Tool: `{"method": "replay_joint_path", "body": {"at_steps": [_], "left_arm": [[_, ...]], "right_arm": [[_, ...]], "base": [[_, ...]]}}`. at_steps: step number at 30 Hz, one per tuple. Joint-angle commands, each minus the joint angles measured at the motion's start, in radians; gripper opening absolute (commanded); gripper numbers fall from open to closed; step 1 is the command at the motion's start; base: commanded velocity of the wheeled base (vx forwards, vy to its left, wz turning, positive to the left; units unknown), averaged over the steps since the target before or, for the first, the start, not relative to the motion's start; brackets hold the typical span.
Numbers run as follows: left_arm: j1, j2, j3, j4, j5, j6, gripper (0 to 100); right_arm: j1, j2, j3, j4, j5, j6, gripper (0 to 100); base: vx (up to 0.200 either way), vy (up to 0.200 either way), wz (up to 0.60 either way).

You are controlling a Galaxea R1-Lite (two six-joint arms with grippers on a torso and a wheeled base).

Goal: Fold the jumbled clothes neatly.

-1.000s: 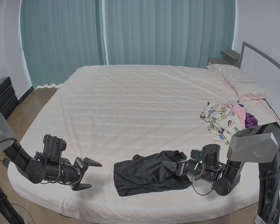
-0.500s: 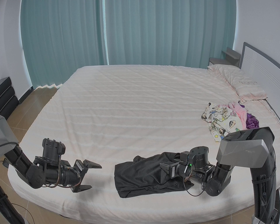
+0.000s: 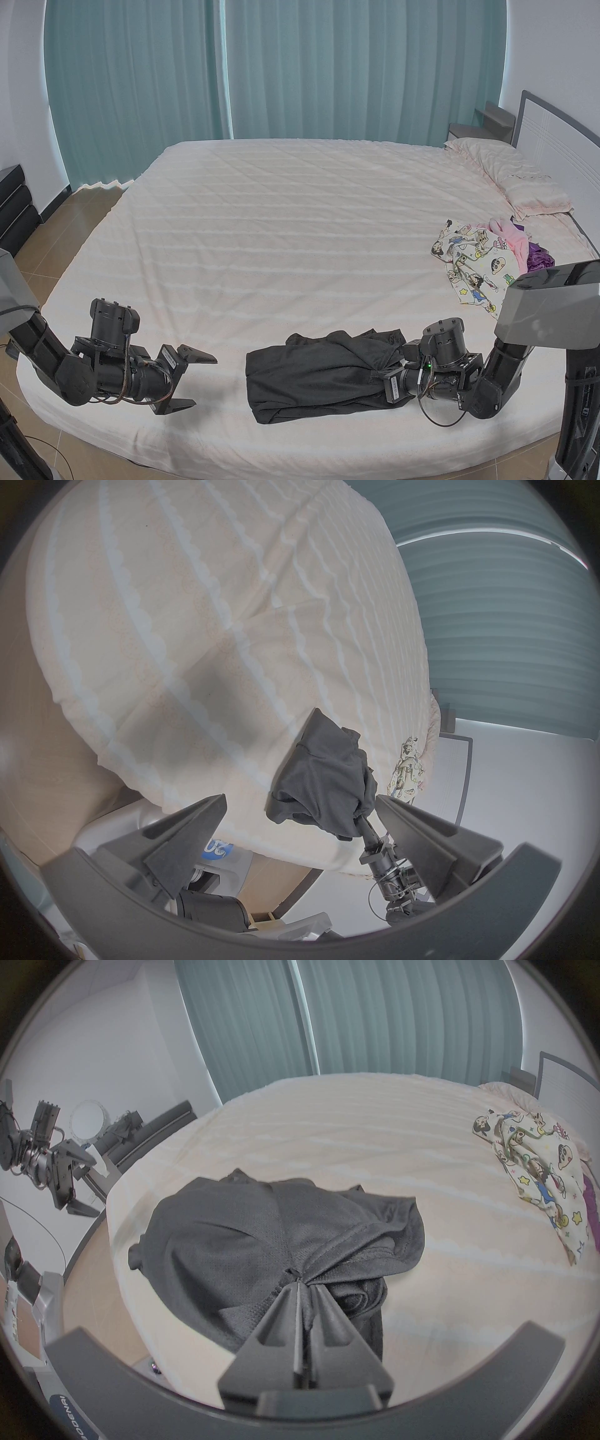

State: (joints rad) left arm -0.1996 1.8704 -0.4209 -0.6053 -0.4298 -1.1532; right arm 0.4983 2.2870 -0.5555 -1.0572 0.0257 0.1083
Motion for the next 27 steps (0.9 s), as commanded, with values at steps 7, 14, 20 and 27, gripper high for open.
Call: {"method": "replay_joint_path", "body": {"at_steps": [7, 14, 20, 27], "left_arm": [[0.0, 0.001, 0.001, -0.001, 0.003, 0.0, 100], [0.0, 0.003, 0.002, -0.001, 0.003, 0.0, 100], [0.0, 0.003, 0.002, -0.001, 0.003, 0.0, 100], [0.0, 0.003, 0.002, -0.001, 0.003, 0.0, 100]], "right_arm": [[-0.035, -0.037, 0.032, 0.026, 0.005, -0.041, 100], [-0.055, -0.061, 0.037, 0.017, -0.003, -0.044, 100], [-0.089, -0.103, -0.026, 0.006, 0.01, 0.005, 100], [-0.061, -0.029, -0.133, 0.034, 0.075, 0.258, 100]], "base": [[0.0, 0.0, 0.0], [0.0, 0.0, 0.0], [0.0, 0.0, 0.0], [0.0, 0.0, 0.0]]}}
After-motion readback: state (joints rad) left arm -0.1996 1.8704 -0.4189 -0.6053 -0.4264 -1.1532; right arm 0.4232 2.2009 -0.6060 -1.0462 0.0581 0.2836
